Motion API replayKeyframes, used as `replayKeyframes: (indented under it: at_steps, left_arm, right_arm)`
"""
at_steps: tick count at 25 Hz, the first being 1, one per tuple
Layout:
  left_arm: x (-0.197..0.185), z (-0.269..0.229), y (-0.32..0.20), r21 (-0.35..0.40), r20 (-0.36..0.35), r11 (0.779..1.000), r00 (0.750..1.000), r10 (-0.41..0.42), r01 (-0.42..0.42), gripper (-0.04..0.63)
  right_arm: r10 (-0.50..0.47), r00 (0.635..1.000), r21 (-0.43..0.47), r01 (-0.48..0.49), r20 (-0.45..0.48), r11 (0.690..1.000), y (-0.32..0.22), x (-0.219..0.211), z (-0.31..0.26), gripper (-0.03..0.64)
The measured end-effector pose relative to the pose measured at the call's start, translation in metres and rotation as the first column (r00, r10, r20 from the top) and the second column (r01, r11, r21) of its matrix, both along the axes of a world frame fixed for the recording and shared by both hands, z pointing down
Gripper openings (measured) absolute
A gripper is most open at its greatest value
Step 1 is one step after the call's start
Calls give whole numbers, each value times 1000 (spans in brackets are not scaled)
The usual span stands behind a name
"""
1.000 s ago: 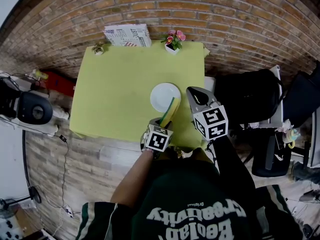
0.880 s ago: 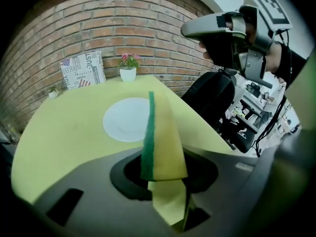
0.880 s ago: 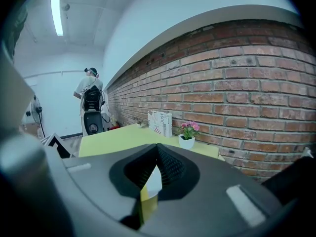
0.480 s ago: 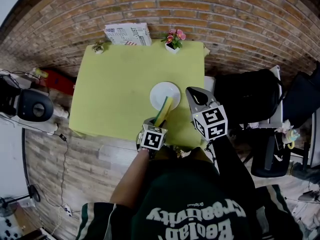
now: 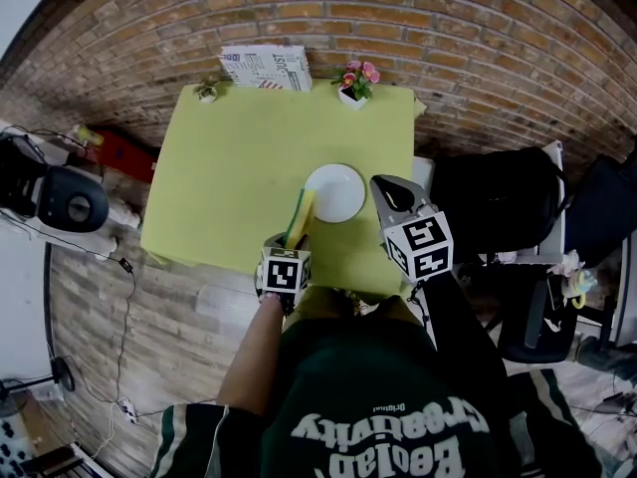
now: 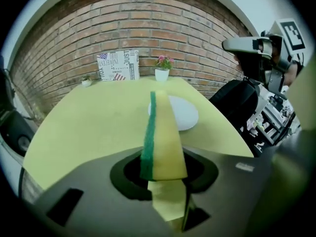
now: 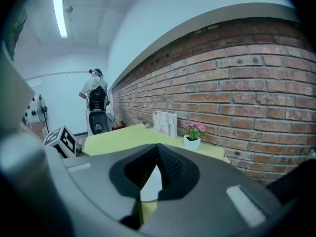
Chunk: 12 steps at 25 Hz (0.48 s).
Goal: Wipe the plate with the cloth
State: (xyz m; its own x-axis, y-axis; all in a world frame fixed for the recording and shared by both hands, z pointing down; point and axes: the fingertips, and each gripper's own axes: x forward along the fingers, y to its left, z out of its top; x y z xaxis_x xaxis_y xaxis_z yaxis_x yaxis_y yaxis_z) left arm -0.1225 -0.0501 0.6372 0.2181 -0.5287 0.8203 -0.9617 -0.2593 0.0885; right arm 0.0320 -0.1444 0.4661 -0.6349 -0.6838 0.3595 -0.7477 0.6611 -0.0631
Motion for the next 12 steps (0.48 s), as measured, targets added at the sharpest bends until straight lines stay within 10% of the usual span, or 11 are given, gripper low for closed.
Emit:
replayKeyframes:
  at_steps: [12]
  left_arm:
    - [51,-24,-39,121,-46,988,994,101,-95,132]
  right_arm:
    - [26,1000,-12,-26,-11,1000,-2,16,6,14]
